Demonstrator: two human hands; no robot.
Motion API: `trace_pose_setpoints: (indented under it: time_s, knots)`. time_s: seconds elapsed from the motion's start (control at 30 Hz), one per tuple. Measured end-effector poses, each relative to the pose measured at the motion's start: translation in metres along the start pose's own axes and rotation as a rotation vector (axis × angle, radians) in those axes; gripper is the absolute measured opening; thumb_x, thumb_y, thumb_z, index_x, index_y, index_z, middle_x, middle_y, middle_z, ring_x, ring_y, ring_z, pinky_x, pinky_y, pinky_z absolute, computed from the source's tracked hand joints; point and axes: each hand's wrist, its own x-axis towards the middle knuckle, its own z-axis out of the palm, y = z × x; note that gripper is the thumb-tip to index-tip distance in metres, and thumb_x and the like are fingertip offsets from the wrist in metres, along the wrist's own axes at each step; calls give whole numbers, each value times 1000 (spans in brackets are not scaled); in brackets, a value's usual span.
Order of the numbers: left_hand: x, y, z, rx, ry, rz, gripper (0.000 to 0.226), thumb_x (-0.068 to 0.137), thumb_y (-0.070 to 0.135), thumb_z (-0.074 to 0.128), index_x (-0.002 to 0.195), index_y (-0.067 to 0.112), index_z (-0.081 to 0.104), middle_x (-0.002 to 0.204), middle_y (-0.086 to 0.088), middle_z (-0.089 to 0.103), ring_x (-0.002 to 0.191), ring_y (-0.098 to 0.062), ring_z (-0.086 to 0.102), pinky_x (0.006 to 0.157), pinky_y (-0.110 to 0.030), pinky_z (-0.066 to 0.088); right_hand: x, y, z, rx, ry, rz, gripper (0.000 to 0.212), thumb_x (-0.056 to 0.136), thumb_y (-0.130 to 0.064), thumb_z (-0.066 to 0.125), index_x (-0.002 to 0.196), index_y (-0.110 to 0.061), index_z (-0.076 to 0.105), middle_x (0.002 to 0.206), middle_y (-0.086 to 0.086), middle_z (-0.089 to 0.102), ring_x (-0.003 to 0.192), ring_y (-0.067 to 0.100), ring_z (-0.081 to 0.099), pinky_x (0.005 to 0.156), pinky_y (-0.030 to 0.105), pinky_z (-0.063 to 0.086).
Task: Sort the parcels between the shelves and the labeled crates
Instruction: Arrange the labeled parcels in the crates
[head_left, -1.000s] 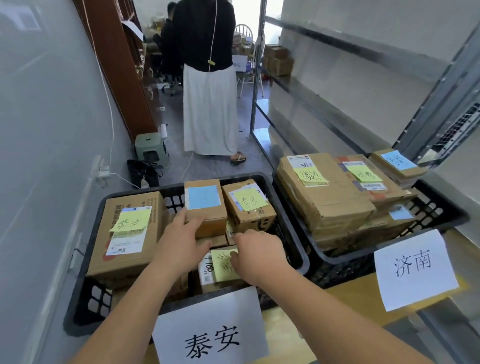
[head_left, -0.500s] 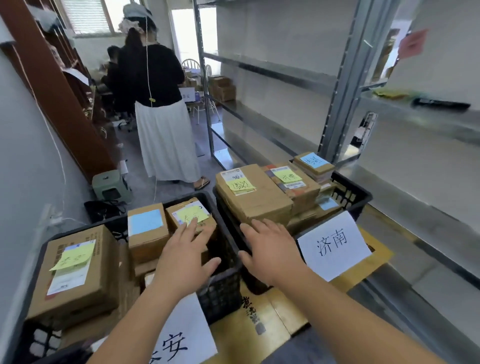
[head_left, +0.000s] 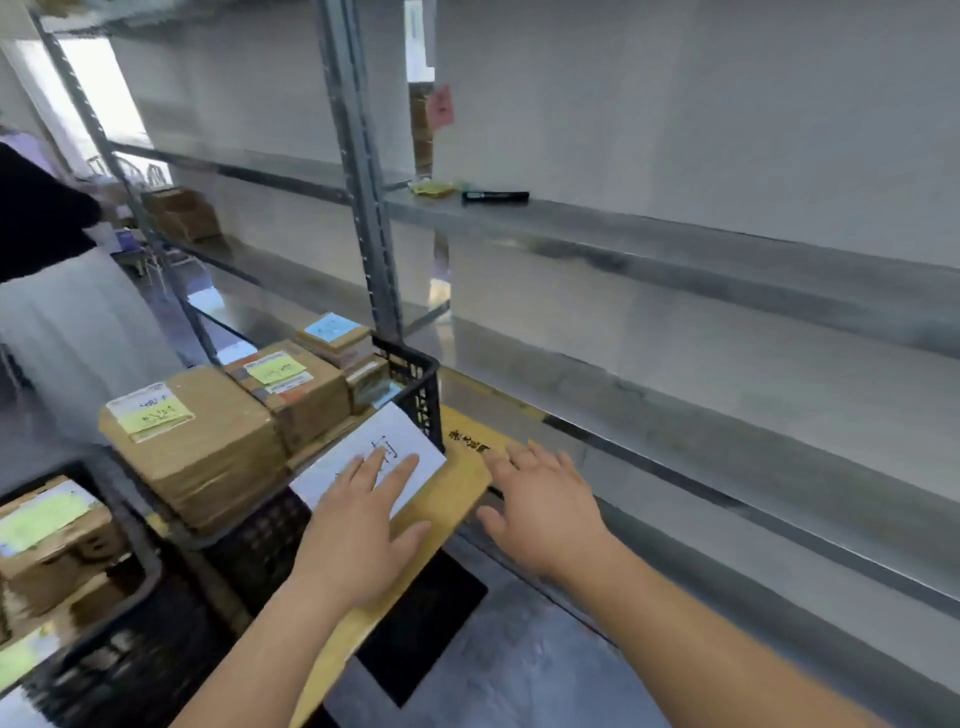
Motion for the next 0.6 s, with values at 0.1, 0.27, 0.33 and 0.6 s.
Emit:
trace_pose_setpoints:
  time_s: [0.1, 0.27, 0.33, 0.6]
  knots:
    - [18, 61, 21, -27, -25, 104, 80, 93, 65, 51, 159, 45, 11, 169, 2, 8, 155, -22, 6, 124, -38, 14, -27, 59, -6, 7, 13, 106, 68, 99, -52, 49, 159, -28, 27, 168, 4, 26, 154, 28, 20, 126, 50, 11]
    - [47, 149, 47, -12, -72, 302, 79, 94, 64, 50, 159, 41, 12, 169, -1, 10, 155, -22, 6, 124, -37, 12, -66, 140, -6, 29, 24, 284, 66, 99, -53, 50, 156, -27, 31, 167, 5, 27, 155, 27, 20, 126, 52, 12]
    - [58, 178, 60, 4, -83, 360, 79, 93, 66, 49, 158, 42, 11, 169, 0, 10, 154, -22, 8, 124, -37, 14, -79, 166, -6, 27, 25, 341, 66, 99, -54, 50, 157, -27, 31, 167, 4, 27, 155, 27, 20, 125, 52, 13]
    - [112, 299, 119, -55, -213, 611, 82, 92, 65, 53, 159, 42, 11, 168, -3, 13, 154, -23, 9, 124, -39, 19, -121, 267, -12, 51, 22, 569, 66, 101, -56, 48, 158, -31, 28, 168, 3, 25, 156, 26, 17, 126, 51, 13]
